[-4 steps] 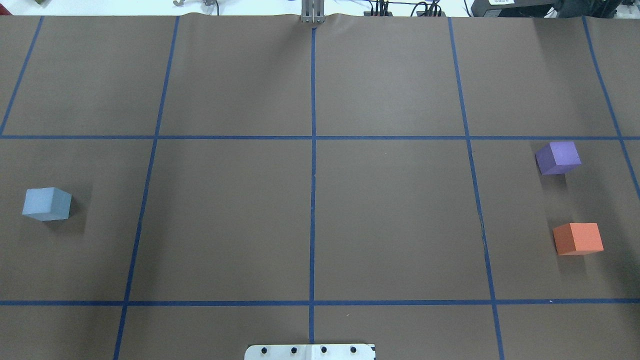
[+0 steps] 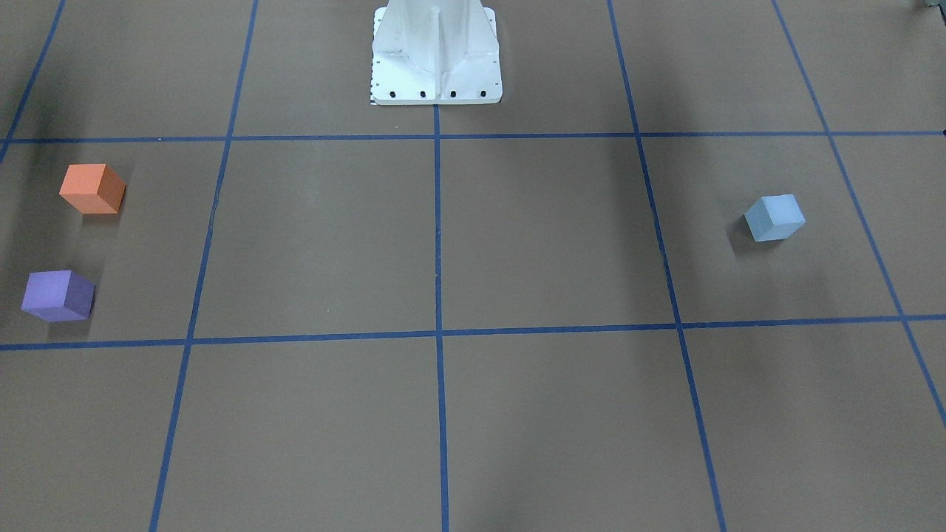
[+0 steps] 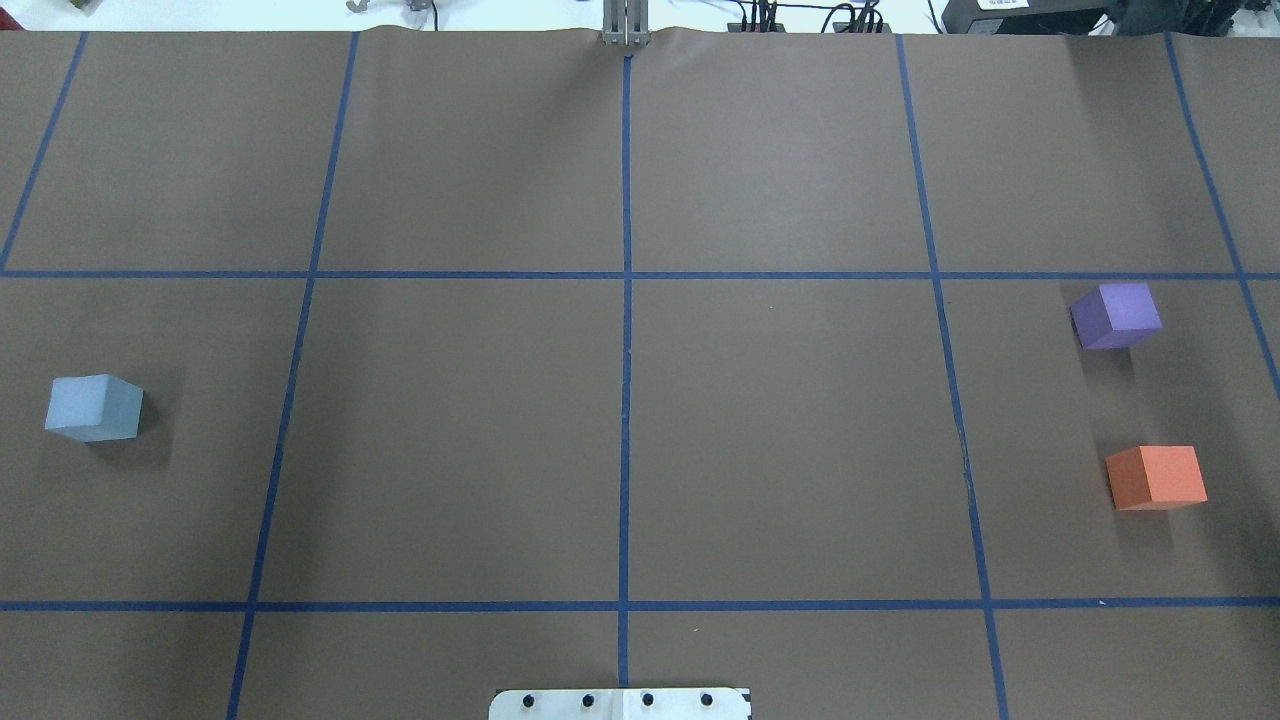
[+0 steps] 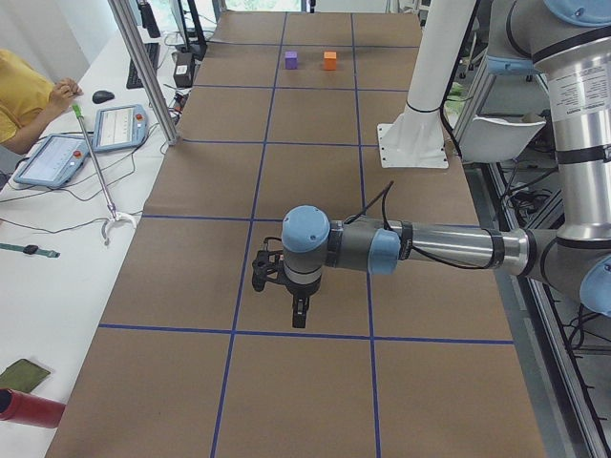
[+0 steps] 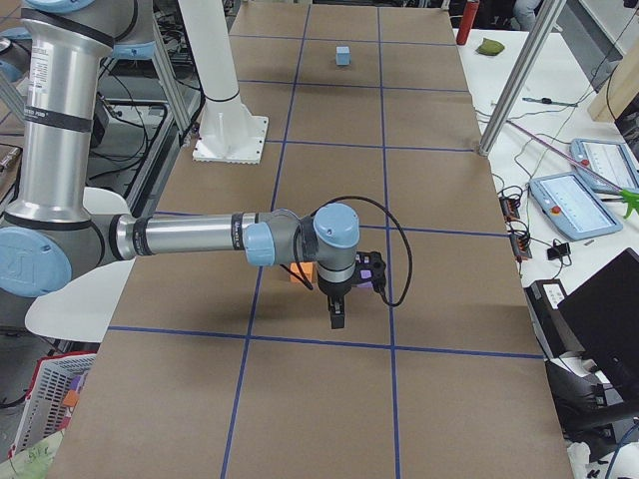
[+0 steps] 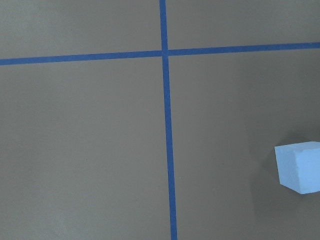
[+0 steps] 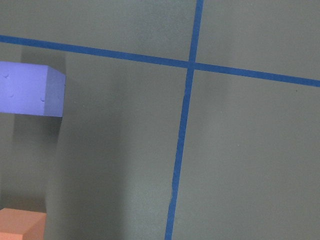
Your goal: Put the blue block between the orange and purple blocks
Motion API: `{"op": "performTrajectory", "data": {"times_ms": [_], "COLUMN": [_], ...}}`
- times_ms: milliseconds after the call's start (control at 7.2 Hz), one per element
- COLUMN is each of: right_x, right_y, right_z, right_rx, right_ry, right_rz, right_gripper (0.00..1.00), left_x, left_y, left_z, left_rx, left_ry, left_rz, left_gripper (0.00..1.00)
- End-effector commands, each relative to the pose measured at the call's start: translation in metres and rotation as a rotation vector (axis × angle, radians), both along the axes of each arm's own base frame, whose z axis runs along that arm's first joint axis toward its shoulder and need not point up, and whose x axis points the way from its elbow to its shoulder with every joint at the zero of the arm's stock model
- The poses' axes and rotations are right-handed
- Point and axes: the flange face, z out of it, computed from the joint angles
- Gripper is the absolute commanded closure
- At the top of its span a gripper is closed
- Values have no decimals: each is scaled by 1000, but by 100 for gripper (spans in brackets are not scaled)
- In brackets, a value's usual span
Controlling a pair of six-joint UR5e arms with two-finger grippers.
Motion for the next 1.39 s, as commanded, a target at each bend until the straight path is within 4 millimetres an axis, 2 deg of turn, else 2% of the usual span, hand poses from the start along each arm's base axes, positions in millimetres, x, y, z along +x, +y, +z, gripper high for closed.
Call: {"op": "performTrajectory", "data": {"times_ms": [0, 139, 417, 556, 694, 833, 1111, 1250], "right_x": [0, -1, -1, -1, -1, -1, -3, -3], "right_y": [0, 0, 0, 1, 0, 1, 1, 1], "right_z": [3, 3, 4, 4, 4, 4, 6, 6], "right_rx": [-8, -8, -9, -11, -10, -11, -17, -18], "right_ry": [-2, -3, -2, -3, -8, -7, -7, -7], "right_rz": [1, -1, -1, -1, -2, -2, -4, -4], "right_gripper": [0, 0, 0, 0, 0, 0, 0, 0], "left_x": [1, 1, 2, 12, 21, 48, 117, 137], "left_y": [1, -5, -3, -5, -26, -46, -58, -63], "left_z": [-2, -8, -12, -17, -38, -57, -62, -57], "left_rx": [11, 38, 40, -8, -48, -53, -82, -105], "left_ry": [9, 10, 32, 143, 172, 176, 174, 170], "left_rz": [0, 0, 1, -8, -61, -36, 85, 114], "left_gripper": [0, 1, 0, 0, 0, 0, 0, 0]}}
